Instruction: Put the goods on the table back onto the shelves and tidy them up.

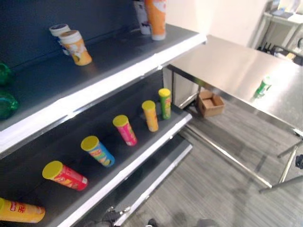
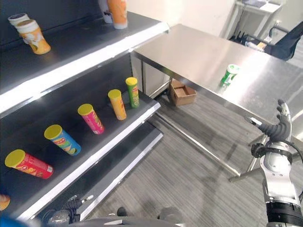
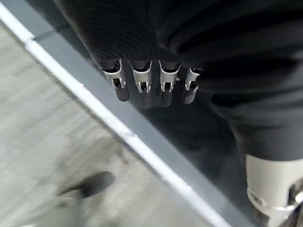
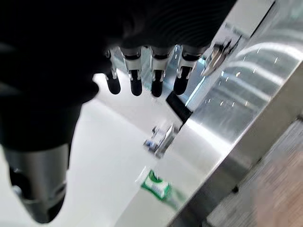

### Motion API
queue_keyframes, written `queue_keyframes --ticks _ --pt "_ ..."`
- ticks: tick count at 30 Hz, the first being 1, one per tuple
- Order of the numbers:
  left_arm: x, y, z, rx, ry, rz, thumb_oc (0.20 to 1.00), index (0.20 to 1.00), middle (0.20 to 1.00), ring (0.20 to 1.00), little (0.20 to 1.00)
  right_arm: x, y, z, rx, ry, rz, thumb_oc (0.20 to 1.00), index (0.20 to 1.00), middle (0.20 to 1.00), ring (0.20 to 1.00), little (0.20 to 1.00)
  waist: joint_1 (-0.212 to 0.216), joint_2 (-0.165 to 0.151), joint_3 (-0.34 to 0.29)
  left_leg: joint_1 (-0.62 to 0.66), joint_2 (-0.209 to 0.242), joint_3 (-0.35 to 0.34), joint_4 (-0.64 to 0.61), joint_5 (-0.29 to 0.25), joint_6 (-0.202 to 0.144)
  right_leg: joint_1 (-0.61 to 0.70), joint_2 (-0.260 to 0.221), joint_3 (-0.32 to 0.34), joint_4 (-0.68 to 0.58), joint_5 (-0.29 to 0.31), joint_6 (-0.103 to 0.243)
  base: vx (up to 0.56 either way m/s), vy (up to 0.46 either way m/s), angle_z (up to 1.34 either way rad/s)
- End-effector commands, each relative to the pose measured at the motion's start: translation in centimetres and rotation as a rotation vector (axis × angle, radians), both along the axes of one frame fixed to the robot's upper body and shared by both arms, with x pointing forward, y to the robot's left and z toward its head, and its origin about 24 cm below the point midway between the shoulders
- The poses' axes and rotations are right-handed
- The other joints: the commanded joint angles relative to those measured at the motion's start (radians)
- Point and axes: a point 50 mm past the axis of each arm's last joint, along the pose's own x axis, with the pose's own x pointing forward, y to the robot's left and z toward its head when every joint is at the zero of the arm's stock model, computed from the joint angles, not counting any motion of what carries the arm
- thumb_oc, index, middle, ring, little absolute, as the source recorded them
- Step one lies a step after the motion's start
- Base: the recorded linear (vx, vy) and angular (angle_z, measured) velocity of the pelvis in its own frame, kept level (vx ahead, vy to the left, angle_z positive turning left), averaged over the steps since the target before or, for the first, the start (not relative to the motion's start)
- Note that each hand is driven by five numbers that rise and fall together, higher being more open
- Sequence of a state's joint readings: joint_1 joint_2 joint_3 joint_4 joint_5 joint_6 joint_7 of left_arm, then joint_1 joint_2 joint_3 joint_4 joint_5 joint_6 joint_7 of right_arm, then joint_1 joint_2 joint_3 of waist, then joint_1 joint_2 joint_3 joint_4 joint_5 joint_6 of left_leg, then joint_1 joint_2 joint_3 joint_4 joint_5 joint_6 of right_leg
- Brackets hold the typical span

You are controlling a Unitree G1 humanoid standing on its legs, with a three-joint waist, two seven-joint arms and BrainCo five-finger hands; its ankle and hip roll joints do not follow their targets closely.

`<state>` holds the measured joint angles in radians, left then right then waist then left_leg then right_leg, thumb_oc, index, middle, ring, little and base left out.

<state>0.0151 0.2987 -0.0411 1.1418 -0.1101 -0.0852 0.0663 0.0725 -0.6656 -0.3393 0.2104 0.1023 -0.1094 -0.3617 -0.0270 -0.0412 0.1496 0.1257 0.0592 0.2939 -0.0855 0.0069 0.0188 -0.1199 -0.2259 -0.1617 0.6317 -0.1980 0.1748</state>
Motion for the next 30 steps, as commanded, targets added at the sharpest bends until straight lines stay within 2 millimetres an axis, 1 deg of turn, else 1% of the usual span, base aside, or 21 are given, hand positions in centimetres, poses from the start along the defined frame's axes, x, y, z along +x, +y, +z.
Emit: queue_keyframes --ticks 1,2,3,5,6,7,9,11,12,13,14,15,18,19,22,23,24,25,26,28,30 --pt "0.5 0.4 0.3 0.038 -0.01 -0.054 1.0 1.0 1.0 1.0 1.0 -0.5 -1.9 4.6 -0.136 -0.155 -0.097 1.0 1.0 1.0 1.0 1.0 0.006 0.002 -0.037 -0.09 -0.003 -0.049 -0.002 0.012 -0.045 0.071 -0.046 -0.044 -0.289 0.17 -0.007 0.09 -0.131 0.31" --pt "0.4 0.2 0.2 0.037 0.0 -0.062 1.0 1.0 1.0 1.0 1.0 -0.8 -2.3 5.0 -0.143 -0.168 -0.125 1.0 1.0 1.0 1.0 1.0 -0.001 -0.002 -0.043 -0.085 -0.009 -0.064 -0.002 -0.003 -0.051 0.077 -0.066 -0.031 -0.368 0.183 -0.001 0.12 -0.137 0.34" --pt "0.3 0.0 0.1 0.036 0.009 -0.071 1.0 1.0 1.0 1.0 1.0 -1.3 -2.8 5.2 -0.149 -0.174 -0.154 1.0 1.0 1.0 1.0 1.0 -0.01 -0.004 -0.052 -0.083 -0.013 -0.081 -0.002 -0.011 -0.055 0.088 -0.068 -0.006 -0.481 0.224 0.007 0.17 -0.155 0.34" --pt "0.1 -0.1 -0.1 0.033 0.022 -0.066 1.0 1.0 1.0 1.0 1.0 -2.2 -3.5 5.2 -0.147 -0.184 -0.202 1.0 1.0 1.0 1.0 1.0 -0.025 -0.017 -0.06 -0.061 -0.016 -0.105 -0.002 -0.033 -0.066 0.058 -0.082 0.059 -0.593 0.289 0.032 0.16 -0.138 0.27" --pt "0.1 -0.1 -0.1 0.034 0.022 -0.067 1.0 1.0 1.0 1.0 1.0 -2.3 -3.5 5.2 -0.147 -0.183 -0.203 1.0 1.0 1.0 1.0 1.0 -0.022 -0.016 -0.061 -0.06 -0.016 -0.103 -0.002 -0.035 -0.066 0.065 -0.081 0.059 -0.607 0.297 0.034 0.19 -0.172 0.39" --pt "-0.1 0.1 -0.1 0.037 0.031 -0.056 1.0 1.0 1.0 1.0 1.0 -3.1 -4.0 4.9 -0.148 -0.175 -0.244 1.0 1.0 1.0 1.0 1.0 -0.038 -0.024 -0.063 -0.036 -0.01 -0.123 -0.002 -0.049 -0.079 0.028 -0.087 0.11 -0.651 0.341 0.051 0.19 -0.172 0.66" --pt "0.0 0.5 0.0 0.047 0.025 -0.047 1.0 1.0 1.0 1.0 1.0 -3.7 -4.4 4.5 -0.147 -0.159 -0.271 1.0 1.0 1.0 1.0 1.0 -0.046 -0.038 -0.058 -0.014 -0.008 -0.137 -0.002 -0.057 -0.088 0.024 -0.084 0.156 -0.667 0.384 0.062 0.19 -0.217 0.73" --pt "0.4 0.7 0.2 0.055 0.014 -0.054 1.0 1.0 1.0 1.0 1.0 -4.7 -5.0 4.3 -0.152 -0.136 -0.309 1.0 1.0 1.0 1.0 1.0 -0.053 -0.062 -0.059 -0.005 -0.022 -0.15 -0.002 -0.056 -0.095 0.041 -0.085 0.173 -0.666 0.398 0.071 0.1 -0.136 0.26" --pt "0.3 0.7 0.2 0.056 0.016 -0.056 1.0 1.0 1.0 1.0 1.0 -4.8 -5.0 4.3 -0.152 -0.134 -0.31 1.0 1.0 1.0 1.0 1.0 -0.053 -0.062 -0.059 0.002 -0.022 -0.152 -0.002 -0.066 -0.095 0.05 -0.085 0.17 -0.669 0.39 0.074 0.07 -0.212 0.17" --pt "0.6 0.9 0.4 0.058 0.007 -0.063 1.0 1.0 1.0 1.0 1.0 -5.2 -5.4 4.2 -0.15 -0.126 -0.324 1.0 1.0 1.0 1.0 1.0 -0.052 -0.073 -0.067 0.007 -0.008 -0.161 -0.002 -0.06 -0.107 0.057 -0.068 0.169 -0.649 0.35 0.069 0.14 -0.281 0.28" --pt "0.5 0.9 0.3 0.057 0.012 -0.066 1.0 1.0 1.0 1.0 1.0 -5.5 -5.8 4.5 -0.161 -0.123 -0.339 1.0 1.0 1.0 1.0 1.0 -0.051 -0.073 -0.074 0.015 0.008 -0.166 -0.002 -0.067 -0.116 0.071 -0.057 0.159 -0.65 0.325 0.068 0.09 -0.406 0.44" --pt "0.5 0.9 0.3 0.058 0.019 -0.071 1.0 1.0 1.0 1.0 1.0 -5.6 -5.8 4.5 -0.158 -0.124 -0.336 1.0 1.0 1.0 1.0 1.0 -0.053 -0.072 -0.071 0.012 0.024 -0.17 0.0 -0.047 -0.128 0.074 -0.041 0.15 -0.644 0.327 0.062 0.07 -0.334 0.42" --pt "0.3 0.7 0.2 0.046 0.023 -0.083 1.0 1.0 1.0 1.0 1.0 -5.7 -6.0 5.7 -0.176 -0.138 -0.309 1.0 1.0 1.0 1.0 1.0 -0.069 -0.045 -0.085 -0.01 0.095 -0.178 0.053 -0.028 -0.175 0.124 0.024 0.084 -0.667 0.263 0.019 0.08 -0.378 0.34" --pt "0.3 0.7 0.2 0.045 0.024 -0.083 1.0 1.0 1.0 1.0 1.0 -5.7 -6.1 5.7 -0.176 -0.138 -0.309 1.0 1.0 1.0 1.0 1.0 -0.071 -0.043 -0.084 -0.011 0.098 -0.18 0.057 -0.03 -0.177 0.126 0.026 0.082 -0.668 0.263 0.018 0.05 -0.239 0.38" --pt "0.3 0.5 0.2 0.031 0.021 -0.101 1.0 1.0 1.0 1.0 1.0 -5.3 -6.2 6.4 -0.191 -0.129 -0.278 1.0 1.0 1.0 1.0 1.0 -0.065 -0.032 -0.07 -0.043 0.149 -0.191 0.157 -0.022 -0.206 0.179 0.079 0.054 -0.685 0.206 -0.022 0.05 -0.271 0.18" --pt "0.4 0.4 0.2 0.025 0.017 -0.101 1.0 1.0 1.0 1.0 1.0 -5.2 -6.4 6.4 -0.188 -0.121 -0.274 1.0 1.0 1.0 1.0 1.0 -0.064 -0.029 -0.06 -0.058 0.157 -0.205 0.197 -0.012 -0.214 0.197 0.093 0.047 -0.69 0.196 -0.037 0.03 -0.25 0.13" --pt "0.7 0.4 0.3 0.026 0.01 -0.102 1.0 1.0 1.0 1.0 1.0 -4.9 -6.4 6.8 -0.183 -0.134 -0.267 1.0 1.0 1.0 1.0 1.0 -0.057 -0.029 -0.048 -0.076 0.154 -0.226 0.233 0.017 -0.22 0.207 0.101 0.043 -0.694 0.191 -0.046 -0.03 -0.231 0.11" --pt "1.0 0.2 0.4 0.015 -0.003 -0.096 1.0 1.0 1.0 1.0 1.0 -4.7 -6.6 6.6 -0.166 -0.123 -0.265 1.0 1.0 1.0 1.0 1.0 -0.047 -0.035 -0.037 -0.096 0.143 -0.24 0.257 0.031 -0.218 0.216 0.107 0.039 -0.698 0.188 -0.056 -0.05 -0.214 0.07" --pt "1.3 0.1 0.4 0.012 -0.009 -0.1 1.0 1.0 1.0 1.0 1.0 -4.5 -7.0 6.6 -0.157 -0.115 -0.27 1.0 1.0 1.0 1.0 1.0 -0.047 -0.046 -0.03 -0.119 0.139 -0.228 0.284 0.033 -0.207 0.227 0.107 0.026 -0.708 0.187 -0.062 -0.05 -0.196 0.12" --pt "1.6 0.0 0.5 0.01 -0.011 -0.112 1.0 1.0 1.0 1.0 1.0 -4.5 -7.7 6.2 -0.122 -0.086 -0.29 1.0 1.0 1.0 1.0 1.0 -0.053 -0.063 -0.026 -0.151 0.142 -0.136 0.301 0.015 -0.171 0.235 0.108 0.001 -0.718 0.182 -0.067 -0.04 -0.147 0.25" --pt "1.6 -0.3 0.4 0.009 -0.002 -0.134 1.0 1.0 1.0 1.0 1.0 -4.6 -8.6 6.0 -0.111 -0.046 -0.317 1.0 1.0 1.0 1.0 1.0 -0.041 -0.069 -0.029 -0.174 0.105 -0.059 0.273 -0.007 -0.141 0.23 0.106 -0.005 -0.719 0.181 -0.066 -0.02 -0.041 0.58"
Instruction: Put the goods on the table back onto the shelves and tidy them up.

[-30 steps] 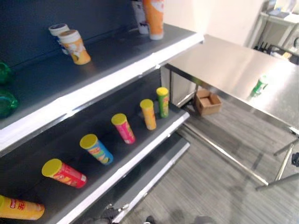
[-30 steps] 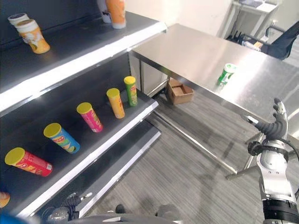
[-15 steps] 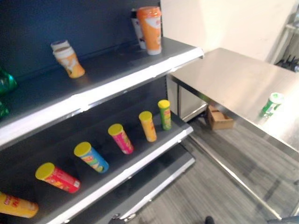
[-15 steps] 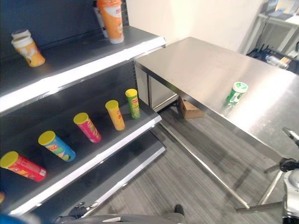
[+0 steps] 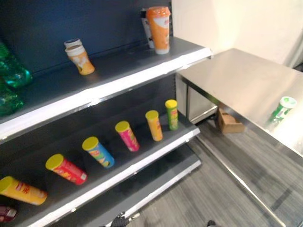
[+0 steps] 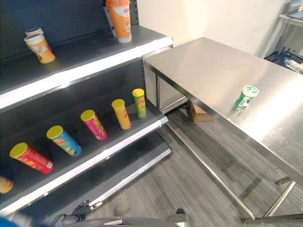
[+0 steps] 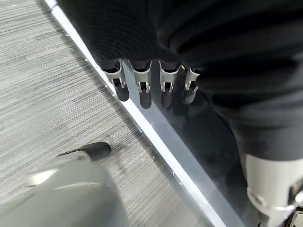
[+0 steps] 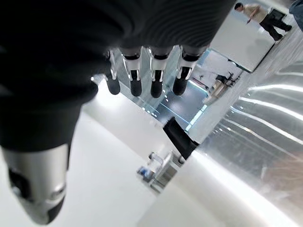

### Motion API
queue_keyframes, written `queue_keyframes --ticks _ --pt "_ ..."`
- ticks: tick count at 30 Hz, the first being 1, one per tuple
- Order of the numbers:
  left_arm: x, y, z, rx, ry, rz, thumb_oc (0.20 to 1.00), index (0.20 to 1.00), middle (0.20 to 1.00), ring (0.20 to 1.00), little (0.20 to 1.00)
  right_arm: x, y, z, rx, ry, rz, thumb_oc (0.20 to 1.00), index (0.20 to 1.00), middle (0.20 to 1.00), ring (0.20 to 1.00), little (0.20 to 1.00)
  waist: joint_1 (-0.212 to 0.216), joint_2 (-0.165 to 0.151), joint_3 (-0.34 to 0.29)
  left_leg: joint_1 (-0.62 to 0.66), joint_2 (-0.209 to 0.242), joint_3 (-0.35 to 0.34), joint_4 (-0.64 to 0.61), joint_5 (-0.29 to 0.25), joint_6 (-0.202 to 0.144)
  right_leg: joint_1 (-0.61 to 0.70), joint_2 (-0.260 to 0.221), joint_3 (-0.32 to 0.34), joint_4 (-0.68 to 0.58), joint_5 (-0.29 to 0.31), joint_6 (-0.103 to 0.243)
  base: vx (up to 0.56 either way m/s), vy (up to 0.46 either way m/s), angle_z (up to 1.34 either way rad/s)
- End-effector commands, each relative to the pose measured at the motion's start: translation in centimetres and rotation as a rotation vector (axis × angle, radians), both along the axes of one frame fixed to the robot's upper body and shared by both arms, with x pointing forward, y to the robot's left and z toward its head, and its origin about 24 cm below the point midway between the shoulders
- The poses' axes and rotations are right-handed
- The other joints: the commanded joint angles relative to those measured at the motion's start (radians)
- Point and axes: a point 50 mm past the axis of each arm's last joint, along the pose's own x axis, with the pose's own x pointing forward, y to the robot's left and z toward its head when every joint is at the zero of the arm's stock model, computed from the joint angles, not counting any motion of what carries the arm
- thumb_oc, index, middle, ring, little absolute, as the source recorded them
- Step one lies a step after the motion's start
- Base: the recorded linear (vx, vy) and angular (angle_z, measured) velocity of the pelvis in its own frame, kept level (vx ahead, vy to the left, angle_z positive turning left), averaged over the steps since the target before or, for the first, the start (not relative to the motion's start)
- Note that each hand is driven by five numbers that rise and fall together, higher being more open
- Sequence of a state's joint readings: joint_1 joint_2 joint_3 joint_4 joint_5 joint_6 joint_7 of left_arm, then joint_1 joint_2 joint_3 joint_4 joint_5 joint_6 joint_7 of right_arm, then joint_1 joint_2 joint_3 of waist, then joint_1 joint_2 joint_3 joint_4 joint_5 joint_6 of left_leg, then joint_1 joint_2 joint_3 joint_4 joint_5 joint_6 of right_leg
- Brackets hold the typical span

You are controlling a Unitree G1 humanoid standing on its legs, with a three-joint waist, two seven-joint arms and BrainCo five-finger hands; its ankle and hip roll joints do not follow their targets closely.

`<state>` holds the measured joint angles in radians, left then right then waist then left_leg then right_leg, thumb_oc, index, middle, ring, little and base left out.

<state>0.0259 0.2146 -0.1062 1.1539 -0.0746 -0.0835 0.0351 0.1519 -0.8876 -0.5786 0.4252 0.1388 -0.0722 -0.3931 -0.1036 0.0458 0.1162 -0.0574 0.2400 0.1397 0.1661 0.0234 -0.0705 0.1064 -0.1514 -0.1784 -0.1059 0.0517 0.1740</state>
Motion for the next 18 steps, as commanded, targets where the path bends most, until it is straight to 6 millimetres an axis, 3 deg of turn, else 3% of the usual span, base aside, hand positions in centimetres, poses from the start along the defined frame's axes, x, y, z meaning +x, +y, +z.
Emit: queue_keyframes --ticks 1,3,5,8,10,12,13,14,15,18 --pt "2.2 3.4 1.5 0.101 -0.051 -0.049 1.0 1.0 1.0 1.0 1.0 1.1 -0.2 1.6 0.0 -0.07 0.036 1.0 1.0 1.0 1.0 1.0 0.039 -0.153 0.001 0.006 -0.096 0.131 -0.012 -0.022 -0.039 -0.001 0.034 0.004 0.019 -0.064 -0.062 0.0 0.029 0.42" --pt "2.0 3.0 1.3 0.096 -0.038 -0.067 1.0 1.0 1.0 1.0 1.0 1.5 -0.7 2.4 -0.008 -0.073 0.025 1.0 1.0 1.0 1.0 1.0 0.044 -0.139 0.001 0.008 -0.111 0.178 -0.084 -0.007 -0.036 -0.009 0.039 -0.005 0.021 -0.061 -0.057 0.01 0.07 -0.13" --pt "1.9 2.7 1.2 0.098 -0.024 -0.086 1.0 1.0 1.0 1.0 1.0 1.6 -1.0 2.2 -0.003 -0.062 0.009 1.0 1.0 1.0 1.0 1.0 0.049 -0.132 0.003 0.022 -0.142 0.126 -0.115 -0.011 -0.031 -0.007 0.043 -0.017 0.026 -0.068 -0.051 0.02 0.064 0.18" --pt "1.1 2.9 0.9 0.104 0.013 -0.083 1.0 1.0 1.0 1.0 1.0 0.9 -1.4 1.7 0.007 -0.025 -0.018 1.0 1.0 1.0 1.0 1.0 0.039 -0.117 -0.017 0.076 -0.167 0.122 -0.202 -0.01 -0.01 -0.015 0.034 -0.041 0.054 -0.073 -0.04 0.08 0.135 0.33" --pt "0.4 3.2 0.7 0.112 0.039 -0.087 1.0 1.0 1.0 1.0 1.0 1.4 -1.4 1.7 0.007 -0.018 -0.007 1.0 1.0 1.0 1.0 1.0 0.042 -0.105 -0.022 0.096 -0.179 0.115 -0.241 -0.004 0.001 -0.047 0.017 -0.041 0.124 -0.08 -0.036 0.05 0.158 0.34" --pt "0.1 3.5 0.7 0.115 0.05 -0.07 1.0 1.0 1.0 1.0 1.0 2.4 -1.1 1.7 0.02 -0.027 0.015 1.0 1.0 1.0 1.0 1.0 0.047 -0.097 -0.006 0.115 -0.184 0.118 -0.251 -0.015 0.02 -0.112 -0.006 -0.028 0.272 -0.096 -0.017 -0.01 0.096 -0.01" --pt "0.1 3.5 0.7 0.115 0.049 -0.07 1.0 1.0 1.0 1.0 1.0 2.5 -1.1 1.7 0.02 -0.027 0.015 1.0 1.0 1.0 1.0 1.0 0.047 -0.097 -0.006 0.115 -0.184 0.119 -0.251 -0.015 0.02 -0.115 -0.007 -0.027 0.275 -0.098 -0.017 0.0 0.096 -0.01" --pt "-0.3 4.1 0.8 0.133 0.065 -0.062 1.0 1.0 1.0 1.0 1.0 2.6 -1.0 1.5 0.028 -0.019 0.019 1.0 1.0 1.0 1.0 1.0 0.04 -0.094 0.013 0.13 -0.185 0.11 -0.253 -0.019 0.026 -0.17 -0.026 -0.007 0.397 -0.074 0.004 0.01 0.061 -0.08" --pt "-0.6 4.4 0.8 0.139 0.075 -0.061 1.0 1.0 1.0 1.0 1.0 2.6 -0.9 1.4 0.031 -0.017 0.021 1.0 1.0 1.0 1.0 1.0 0.039 -0.097 0.015 0.133 -0.19 0.104 -0.253 -0.024 0.028 -0.189 -0.042 0.009 0.428 -0.067 0.01 0.04 0.036 -0.12" --pt "-1.3 4.9 0.7 0.153 0.103 -0.057 1.0 1.0 1.0 1.0 1.0 2.2 -1.1 1.1 0.032 -0.004 0.006 1.0 1.0 1.0 1.0 1.0 0.036 -0.093 0.01 0.133 -0.184 0.084 -0.253 -0.036 0.019 -0.198 -0.082 0.043 0.358 -0.044 0.01 0.05 -0.102 0.31"
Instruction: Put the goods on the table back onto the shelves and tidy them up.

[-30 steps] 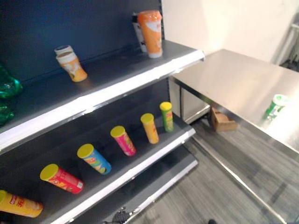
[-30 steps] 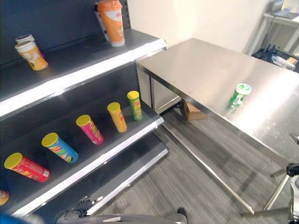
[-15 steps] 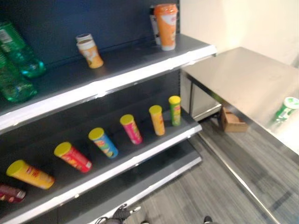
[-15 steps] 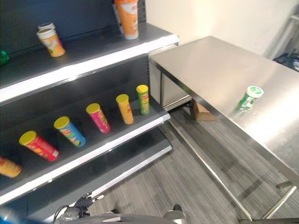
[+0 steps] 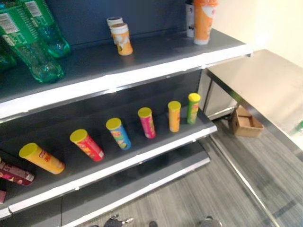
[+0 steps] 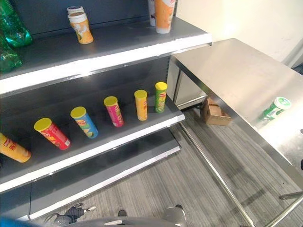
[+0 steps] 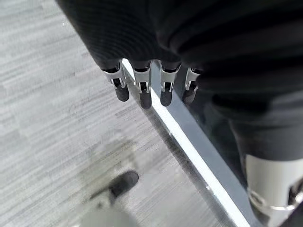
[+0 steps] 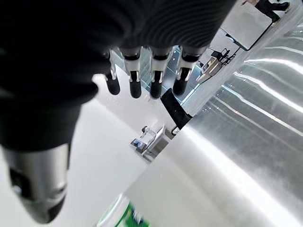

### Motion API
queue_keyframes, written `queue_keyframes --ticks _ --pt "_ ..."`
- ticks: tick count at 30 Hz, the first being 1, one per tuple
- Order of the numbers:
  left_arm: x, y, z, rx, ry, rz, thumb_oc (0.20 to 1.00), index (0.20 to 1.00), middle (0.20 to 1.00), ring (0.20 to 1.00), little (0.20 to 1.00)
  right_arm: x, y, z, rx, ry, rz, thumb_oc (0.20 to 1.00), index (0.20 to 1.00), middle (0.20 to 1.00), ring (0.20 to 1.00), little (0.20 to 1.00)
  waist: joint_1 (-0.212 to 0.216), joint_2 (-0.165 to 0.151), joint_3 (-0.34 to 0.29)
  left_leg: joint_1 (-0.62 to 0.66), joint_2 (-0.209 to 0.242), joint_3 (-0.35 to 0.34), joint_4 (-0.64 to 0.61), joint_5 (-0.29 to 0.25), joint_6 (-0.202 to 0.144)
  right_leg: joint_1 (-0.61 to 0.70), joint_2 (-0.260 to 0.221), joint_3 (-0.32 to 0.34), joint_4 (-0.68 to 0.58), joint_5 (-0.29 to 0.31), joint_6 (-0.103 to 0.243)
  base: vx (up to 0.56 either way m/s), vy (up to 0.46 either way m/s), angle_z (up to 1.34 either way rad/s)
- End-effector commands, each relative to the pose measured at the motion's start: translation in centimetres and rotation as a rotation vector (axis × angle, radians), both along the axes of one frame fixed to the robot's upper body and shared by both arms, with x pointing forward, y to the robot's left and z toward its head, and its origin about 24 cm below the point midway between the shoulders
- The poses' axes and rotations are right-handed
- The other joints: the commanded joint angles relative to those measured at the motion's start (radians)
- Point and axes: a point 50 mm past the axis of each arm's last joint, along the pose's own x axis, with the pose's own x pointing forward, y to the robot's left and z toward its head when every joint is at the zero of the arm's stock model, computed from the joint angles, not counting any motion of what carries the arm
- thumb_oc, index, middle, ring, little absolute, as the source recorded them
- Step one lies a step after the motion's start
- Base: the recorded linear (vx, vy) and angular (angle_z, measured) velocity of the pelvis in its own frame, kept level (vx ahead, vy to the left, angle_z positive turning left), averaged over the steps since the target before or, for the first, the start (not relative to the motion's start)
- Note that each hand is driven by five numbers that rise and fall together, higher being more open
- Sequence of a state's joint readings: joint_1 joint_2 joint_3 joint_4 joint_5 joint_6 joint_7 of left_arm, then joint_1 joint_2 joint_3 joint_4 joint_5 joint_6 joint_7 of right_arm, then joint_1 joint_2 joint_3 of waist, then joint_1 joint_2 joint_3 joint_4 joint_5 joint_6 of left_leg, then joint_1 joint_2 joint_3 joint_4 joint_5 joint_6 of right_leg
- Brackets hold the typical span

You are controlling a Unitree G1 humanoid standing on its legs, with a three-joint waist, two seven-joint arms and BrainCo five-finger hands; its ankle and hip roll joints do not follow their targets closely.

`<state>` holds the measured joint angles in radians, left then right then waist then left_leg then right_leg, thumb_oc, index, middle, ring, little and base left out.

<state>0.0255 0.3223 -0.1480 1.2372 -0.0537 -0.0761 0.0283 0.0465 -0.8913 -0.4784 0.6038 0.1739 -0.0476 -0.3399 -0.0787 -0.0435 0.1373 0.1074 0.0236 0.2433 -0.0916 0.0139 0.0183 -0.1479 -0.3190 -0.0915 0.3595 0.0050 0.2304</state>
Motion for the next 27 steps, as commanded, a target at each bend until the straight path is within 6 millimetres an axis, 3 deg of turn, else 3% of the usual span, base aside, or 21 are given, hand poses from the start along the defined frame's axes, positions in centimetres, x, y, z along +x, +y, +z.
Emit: queue_keyframes --ticks 1,3,5,8,10,11,15,23,27 --pt "0.7 0.9 0.4 0.037 0.0 -0.008 1.0 1.0 1.0 1.0 1.0 0.7 -0.7 4.0 -0.109 -0.094 -0.001 1.0 1.0 1.0 1.0 1.0 0.007 -0.002 -0.012 -0.036 0.035 -0.03 0.004 -0.029 -0.078 0.055 0.073 -0.02 -0.153 0.016 -0.045 0.06 -0.168 0.23" --pt "0.5 1.3 0.4 0.046 0.002 0.015 1.0 1.0 1.0 1.0 1.0 0.3 -0.9 3.9 -0.111 -0.09 -0.018 1.0 1.0 1.0 1.0 1.0 -0.004 -0.009 -0.013 -0.024 0.039 -0.05 0.004 -0.039 -0.091 0.044 0.054 0.033 -0.266 0.071 -0.032 0.11 -0.186 0.16" --pt "-0.1 1.7 0.5 0.054 0.012 0.033 1.0 1.0 1.0 1.0 1.0 -0.3 -1.0 3.5 -0.115 -0.059 -0.03 1.0 1.0 1.0 1.0 1.0 -0.005 -0.021 -0.017 -0.006 0.04 -0.056 0.005 -0.047 -0.101 0.063 0.052 0.065 -0.319 0.082 -0.02 0.13 -0.171 0.21" --pt "-0.7 1.9 0.4 0.053 0.026 0.038 1.0 1.0 1.0 1.0 1.0 -1.5 -1.1 3.2 -0.14 -0.01 -0.049 1.0 1.0 1.0 1.0 1.0 0.001 -0.044 -0.036 0.019 0.064 -0.054 0.012 -0.054 -0.119 0.106 0.062 0.045 -0.353 0.072 -0.018 0.13 -0.241 0.4" --pt "-0.6 1.9 0.4 0.055 0.024 0.035 1.0 1.0 1.0 1.0 1.0 -1.9 -1.0 3.6 -0.161 -0.01 -0.049 1.0 1.0 1.0 1.0 1.0 -0.003 -0.042 -0.04 0.016 0.084 -0.058 0.021 -0.051 -0.131 0.116 0.076 0.032 -0.357 0.066 -0.022 0.07 -0.274 0.34" --pt "-0.2 1.4 0.4 0.044 0.013 0.022 1.0 1.0 1.0 1.0 1.0 -2.6 -1.1 4.2 -0.185 -0.025 -0.058 1.0 1.0 1.0 1.0 1.0 -0.013 -0.033 -0.048 -0.003 0.124 -0.071 0.049 -0.043 -0.149 0.141 0.114 0.002 -0.381 0.045 -0.042 0.04 -0.236 0.19" --pt "0.3 0.7 0.3 0.023 0.0 -0.008 1.0 1.0 1.0 1.0 1.0 -2.9 -1.4 4.3 -0.175 -0.02 -0.057 1.0 1.0 1.0 1.0 1.0 -0.021 -0.017 -0.052 -0.012 0.157 -0.073 0.069 -0.032 -0.169 0.177 0.146 -0.031 -0.413 0.026 -0.058 0.04 -0.187 0.25" --pt "0.9 0.2 0.2 0.005 -0.009 -0.037 1.0 1.0 1.0 1.0 1.0 -1.4 -0.9 4.1 -0.135 -0.027 0.009 1.0 1.0 1.0 1.0 1.0 -0.024 0.013 -0.045 -0.003 0.191 -0.066 0.084 -0.017 -0.19 0.224 0.181 -0.058 -0.434 -0.006 -0.087 0.03 -0.087 0.08" --pt "0.3 0.3 0.2 0.004 0.018 -0.067 1.0 1.0 1.0 1.0 1.0 0.4 -0.2 4.7 -0.142 -0.031 0.08 1.0 1.0 1.0 1.0 1.0 -0.023 0.035 -0.036 0.002 0.197 -0.057 0.091 -0.011 -0.196 0.228 0.185 -0.058 -0.442 -0.01 -0.092 0.03 -0.041 -0.09"
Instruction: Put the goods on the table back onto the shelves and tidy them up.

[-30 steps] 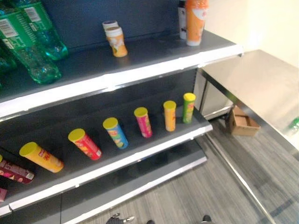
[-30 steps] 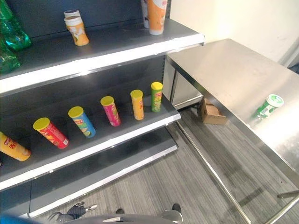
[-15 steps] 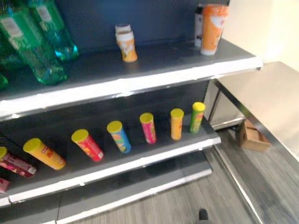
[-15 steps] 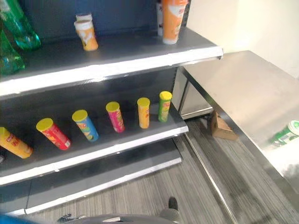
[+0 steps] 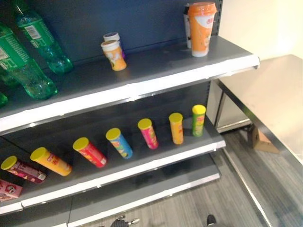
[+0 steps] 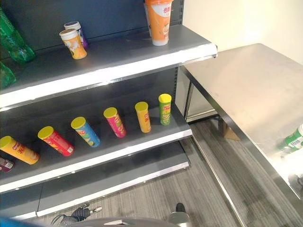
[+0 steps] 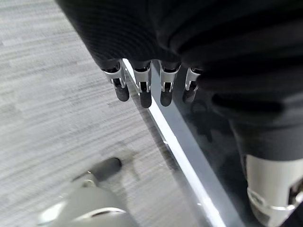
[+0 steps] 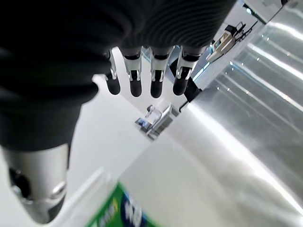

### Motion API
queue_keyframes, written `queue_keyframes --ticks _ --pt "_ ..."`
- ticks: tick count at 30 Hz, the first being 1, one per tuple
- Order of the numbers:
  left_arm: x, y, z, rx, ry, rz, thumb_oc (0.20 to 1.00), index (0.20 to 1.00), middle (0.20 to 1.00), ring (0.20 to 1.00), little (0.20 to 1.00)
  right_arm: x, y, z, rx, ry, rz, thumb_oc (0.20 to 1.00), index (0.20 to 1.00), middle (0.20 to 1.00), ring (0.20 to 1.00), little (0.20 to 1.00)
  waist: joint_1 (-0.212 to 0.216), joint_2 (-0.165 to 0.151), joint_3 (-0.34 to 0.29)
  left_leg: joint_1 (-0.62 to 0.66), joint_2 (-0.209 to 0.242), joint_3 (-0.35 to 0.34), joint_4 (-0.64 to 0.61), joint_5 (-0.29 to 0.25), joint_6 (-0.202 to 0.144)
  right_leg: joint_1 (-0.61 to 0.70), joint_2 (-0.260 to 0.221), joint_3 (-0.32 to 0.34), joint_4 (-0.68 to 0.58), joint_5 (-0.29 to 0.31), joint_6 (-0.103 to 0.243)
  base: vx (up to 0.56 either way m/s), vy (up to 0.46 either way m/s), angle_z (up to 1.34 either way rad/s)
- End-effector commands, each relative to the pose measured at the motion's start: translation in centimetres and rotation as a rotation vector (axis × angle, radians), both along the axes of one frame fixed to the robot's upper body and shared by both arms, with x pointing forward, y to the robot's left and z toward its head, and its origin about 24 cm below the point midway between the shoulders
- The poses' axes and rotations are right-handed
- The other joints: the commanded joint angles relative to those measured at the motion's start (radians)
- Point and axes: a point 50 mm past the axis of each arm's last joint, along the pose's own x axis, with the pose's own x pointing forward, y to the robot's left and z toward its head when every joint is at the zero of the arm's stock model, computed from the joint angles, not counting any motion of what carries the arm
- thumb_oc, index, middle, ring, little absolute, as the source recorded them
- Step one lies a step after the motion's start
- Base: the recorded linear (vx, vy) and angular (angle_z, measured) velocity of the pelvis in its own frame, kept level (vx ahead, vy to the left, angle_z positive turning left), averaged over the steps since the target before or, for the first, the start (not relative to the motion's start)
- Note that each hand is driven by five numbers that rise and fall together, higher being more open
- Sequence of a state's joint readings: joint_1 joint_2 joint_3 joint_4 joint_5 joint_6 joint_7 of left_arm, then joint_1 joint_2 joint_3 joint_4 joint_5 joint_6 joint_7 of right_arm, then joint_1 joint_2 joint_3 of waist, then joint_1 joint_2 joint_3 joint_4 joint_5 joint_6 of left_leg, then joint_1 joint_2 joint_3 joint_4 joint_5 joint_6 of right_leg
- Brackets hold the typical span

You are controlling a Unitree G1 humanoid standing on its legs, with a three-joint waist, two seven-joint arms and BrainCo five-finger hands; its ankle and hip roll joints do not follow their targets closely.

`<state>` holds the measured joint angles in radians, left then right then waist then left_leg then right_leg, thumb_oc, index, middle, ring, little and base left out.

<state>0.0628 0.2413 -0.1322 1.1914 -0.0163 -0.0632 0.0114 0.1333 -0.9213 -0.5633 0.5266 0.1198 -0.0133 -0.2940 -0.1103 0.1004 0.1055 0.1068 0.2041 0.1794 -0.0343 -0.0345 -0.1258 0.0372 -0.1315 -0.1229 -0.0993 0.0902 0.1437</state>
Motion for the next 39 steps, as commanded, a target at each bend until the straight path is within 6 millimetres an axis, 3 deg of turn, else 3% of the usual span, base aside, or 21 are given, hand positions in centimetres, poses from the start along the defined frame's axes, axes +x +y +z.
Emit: queue_keyframes --ticks 1,6,10,11,14,17,23,27,39 --pt "0.8 3.5 1.0 0.092 0.013 -0.056 1.0 1.0 1.0 1.0 1.0 2.7 0.9 3.3 -0.084 -0.086 0.11 1.0 1.0 1.0 1.0 1.0 0.007 -0.103 0.0 0.004 0.015 0.013 0.036 0.035 -0.051 0.041 -0.004 -0.025 0.016 -0.094 -0.005 0.02 -0.007 -0.05" --pt "0.9 2.7 0.8 0.072 0.007 -0.085 1.0 1.0 1.0 1.0 1.0 5.1 2.7 4.9 -0.144 -0.113 0.211 1.0 1.0 1.0 1.0 1.0 -0.003 -0.089 0.013 0.014 0.004 0.05 0.07 0.021 -0.046 0.019 -0.006 0.017 0.016 -0.08 0.001 0.01 0.017 -0.29" --pt "2.4 1.6 1.0 0.044 -0.044 -0.13 1.0 1.0 1.0 1.0 1.0 7.9 4.9 6.1 -0.159 -0.171 0.323 1.0 1.0 1.0 1.0 1.0 -0.016 -0.086 0.027 0.019 0.002 0.091 0.118 0.003 -0.044 -0.022 0.001 0.087 0.015 -0.057 0.012 -0.02 0.035 -0.57" --pt "3.6 0.8 1.2 0.03 -0.086 -0.169 1.0 1.0 1.0 1.0 1.0 9.6 6.5 6.6 -0.157 -0.194 0.403 1.0 1.0 1.0 1.0 1.0 -0.014 -0.085 0.035 0.026 -0.003 0.084 0.138 -0.007 -0.044 -0.041 0.009 0.127 0.015 -0.049 0.019 -0.02 0.04 -0.9" --pt "5.2 -0.1 1.5 0.016 -0.13 -0.217 1.0 1.0 1.0 1.0 1.0 10.8 7.7 6.8 -0.165 -0.176 0.47 1.0 1.0 1.0 1.0 1.0 -0.023 -0.092 0.03 0.03 -0.014 0.09 0.13 -0.018 -0.04 -0.064 0.007 0.154 0.013 -0.036 0.026 -0.02 0.032 -0.73" --pt "6.9 -1.0 2.0 0.006 -0.174 -0.264 1.0 1.0 1.0 1.0 1.0 11.6 8.8 6.6 -0.191 -0.109 0.529 1.0 1.0 1.0 1.0 1.0 -0.03 -0.092 0.021 0.058 -0.009 0.154 0.1 -0.022 -0.038 -0.087 0.008 0.18 0.013 -0.023 0.035 0.02 0.018 -0.62" --pt "9.1 -2.3 2.6 -0.001 -0.227 -0.346 1.0 1.0 1.0 1.0 1.0 12.4 9.3 6.1 -0.219 -0.03 0.554 1.0 1.0 1.0 1.0 1.0 -0.037 -0.092 0.026 0.074 -0.003 0.184 0.058 -0.022 -0.04 -0.102 -0.001 0.168 0.017 -0.018 0.04 0.0 0.002 -0.3" --pt "8.6 -2.2 2.4 0.005 -0.2 -0.359 1.0 1.0 1.0 1.0 1.0 12.6 8.8 5.5 -0.213 0.01 0.526 1.0 1.0 1.0 1.0 1.0 -0.033 -0.09 0.027 0.069 -0.006 0.174 0.052 -0.022 -0.039 -0.095 -0.008 0.146 0.015 -0.02 0.04 0.0 -0.006 0.06" --pt "4.2 0.7 1.2 0.059 -0.034 -0.32 1.0 1.0 1.0 1.0 1.0 13.0 6.7 5.3 -0.197 0.078 0.418 1.0 1.0 1.0 1.0 1.0 0.007 -0.059 0.036 0.044 -0.017 0.123 0.051 -0.005 -0.045 -0.063 -0.029 0.077 0.012 -0.033 0.03 0.01 -0.007 0.21"
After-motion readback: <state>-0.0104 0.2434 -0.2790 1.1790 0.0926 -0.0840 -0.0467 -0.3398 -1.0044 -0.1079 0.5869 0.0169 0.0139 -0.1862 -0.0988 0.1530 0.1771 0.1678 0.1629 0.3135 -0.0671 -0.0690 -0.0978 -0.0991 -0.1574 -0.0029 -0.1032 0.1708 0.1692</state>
